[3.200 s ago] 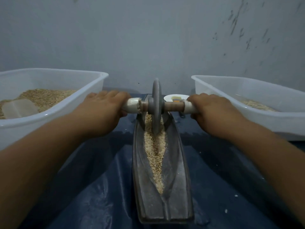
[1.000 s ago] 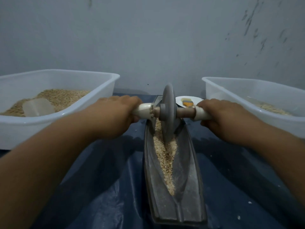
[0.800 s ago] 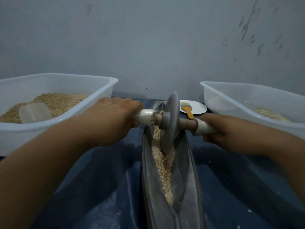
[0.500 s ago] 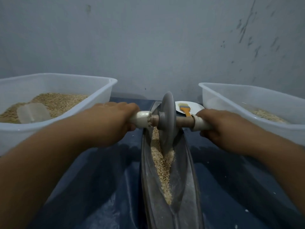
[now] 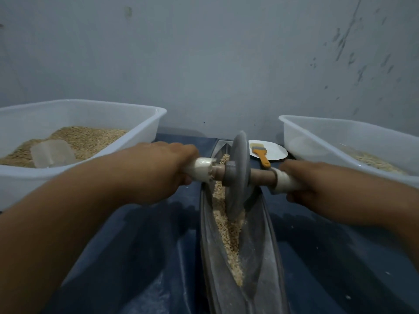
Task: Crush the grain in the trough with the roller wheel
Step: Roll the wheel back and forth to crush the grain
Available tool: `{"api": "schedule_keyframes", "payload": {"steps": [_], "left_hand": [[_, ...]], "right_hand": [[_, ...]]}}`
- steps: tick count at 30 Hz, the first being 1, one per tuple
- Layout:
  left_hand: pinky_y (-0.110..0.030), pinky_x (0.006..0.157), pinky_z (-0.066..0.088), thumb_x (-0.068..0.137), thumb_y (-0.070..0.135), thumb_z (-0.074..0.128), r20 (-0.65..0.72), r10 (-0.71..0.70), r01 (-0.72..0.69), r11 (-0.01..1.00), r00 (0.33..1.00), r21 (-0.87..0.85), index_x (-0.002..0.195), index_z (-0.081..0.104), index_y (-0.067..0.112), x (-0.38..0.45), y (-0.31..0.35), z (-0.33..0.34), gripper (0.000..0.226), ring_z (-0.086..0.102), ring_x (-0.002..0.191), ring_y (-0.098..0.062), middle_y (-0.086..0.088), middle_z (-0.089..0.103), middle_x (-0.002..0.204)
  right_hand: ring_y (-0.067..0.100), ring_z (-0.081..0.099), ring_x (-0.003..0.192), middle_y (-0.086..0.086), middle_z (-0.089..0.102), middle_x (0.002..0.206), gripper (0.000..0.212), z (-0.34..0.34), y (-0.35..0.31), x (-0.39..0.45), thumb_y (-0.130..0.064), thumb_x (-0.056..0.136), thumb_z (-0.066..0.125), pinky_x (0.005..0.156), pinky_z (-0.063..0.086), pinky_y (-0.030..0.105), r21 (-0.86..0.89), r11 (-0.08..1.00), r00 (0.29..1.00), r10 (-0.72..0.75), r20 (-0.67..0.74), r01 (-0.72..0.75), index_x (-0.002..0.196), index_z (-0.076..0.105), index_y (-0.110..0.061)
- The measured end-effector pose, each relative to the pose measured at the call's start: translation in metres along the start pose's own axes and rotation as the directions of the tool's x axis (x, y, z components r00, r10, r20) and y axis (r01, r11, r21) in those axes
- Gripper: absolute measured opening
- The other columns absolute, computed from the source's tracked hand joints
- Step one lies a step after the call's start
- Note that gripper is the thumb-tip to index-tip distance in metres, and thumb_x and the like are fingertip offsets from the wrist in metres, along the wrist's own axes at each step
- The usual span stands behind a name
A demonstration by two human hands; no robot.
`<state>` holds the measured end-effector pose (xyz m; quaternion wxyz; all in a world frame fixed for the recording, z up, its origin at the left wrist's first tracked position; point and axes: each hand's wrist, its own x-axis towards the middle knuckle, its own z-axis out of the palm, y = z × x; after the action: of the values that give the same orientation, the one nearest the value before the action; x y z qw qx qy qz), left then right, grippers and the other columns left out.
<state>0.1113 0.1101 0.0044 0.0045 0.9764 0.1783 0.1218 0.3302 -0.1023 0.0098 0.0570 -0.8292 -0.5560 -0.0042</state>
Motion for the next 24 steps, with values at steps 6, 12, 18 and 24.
{"api": "schedule_keyframes", "payload": {"steps": [6, 12, 18, 24], "left_hand": [[-0.035, 0.089, 0.036, 0.096, 0.038, 0.044, -0.279, 0.024, 0.036, 0.977, 0.960, 0.211, 0.126, 0.043, 0.031, 0.011, 0.006, 0.020, 0.030, 0.049, 0.100, -0.019, 0.006, 0.053, 0.113], [-0.039, 0.085, 0.045, 0.094, 0.037, 0.053, 0.051, -0.068, 0.069, 0.997, 0.996, -0.030, 0.110, 0.045, 0.035, 0.001, 0.001, 0.002, 0.018, 0.054, 0.092, -0.015, 0.009, 0.056, 0.103], [-0.039, 0.087, 0.042, 0.095, 0.035, 0.050, -0.121, -0.035, 0.045, 0.995, 0.992, 0.084, 0.117, 0.046, 0.032, 0.006, 0.004, 0.009, 0.022, 0.052, 0.095, -0.018, 0.007, 0.054, 0.107], [-0.037, 0.086, 0.041, 0.096, 0.036, 0.048, -0.064, -0.008, 0.014, 0.996, 0.998, 0.089, 0.113, 0.043, 0.033, 0.001, 0.007, 0.003, 0.018, 0.050, 0.095, -0.017, 0.008, 0.052, 0.105]], "right_hand": [[0.029, 0.056, 0.096, 0.004, 0.061, 0.109, 0.032, 0.028, -0.007, 0.025, -0.027, 0.092, 0.061, 0.081, 0.043, 0.038, -0.131, 0.988, 0.934, 0.033, -0.356, -0.085, 0.123, 0.053, -0.035], [0.021, 0.057, 0.088, -0.008, 0.060, 0.101, 0.028, 0.011, -0.010, 0.009, -0.033, 0.090, 0.061, 0.075, 0.045, 0.038, -0.181, 0.984, 0.968, -0.056, -0.246, 0.011, 0.113, 0.049, -0.041], [0.025, 0.058, 0.093, -0.003, 0.062, 0.106, 0.027, 0.012, -0.016, 0.009, -0.031, 0.092, 0.061, 0.081, 0.047, 0.042, -0.102, 0.995, 0.969, -0.018, -0.245, -0.008, 0.114, 0.050, -0.042], [0.021, 0.059, 0.091, -0.003, 0.061, 0.103, 0.022, 0.006, -0.012, 0.008, -0.033, 0.092, 0.061, 0.083, 0.048, 0.043, -0.085, 0.996, 0.993, 0.016, -0.116, -0.026, 0.108, 0.048, -0.041]]}}
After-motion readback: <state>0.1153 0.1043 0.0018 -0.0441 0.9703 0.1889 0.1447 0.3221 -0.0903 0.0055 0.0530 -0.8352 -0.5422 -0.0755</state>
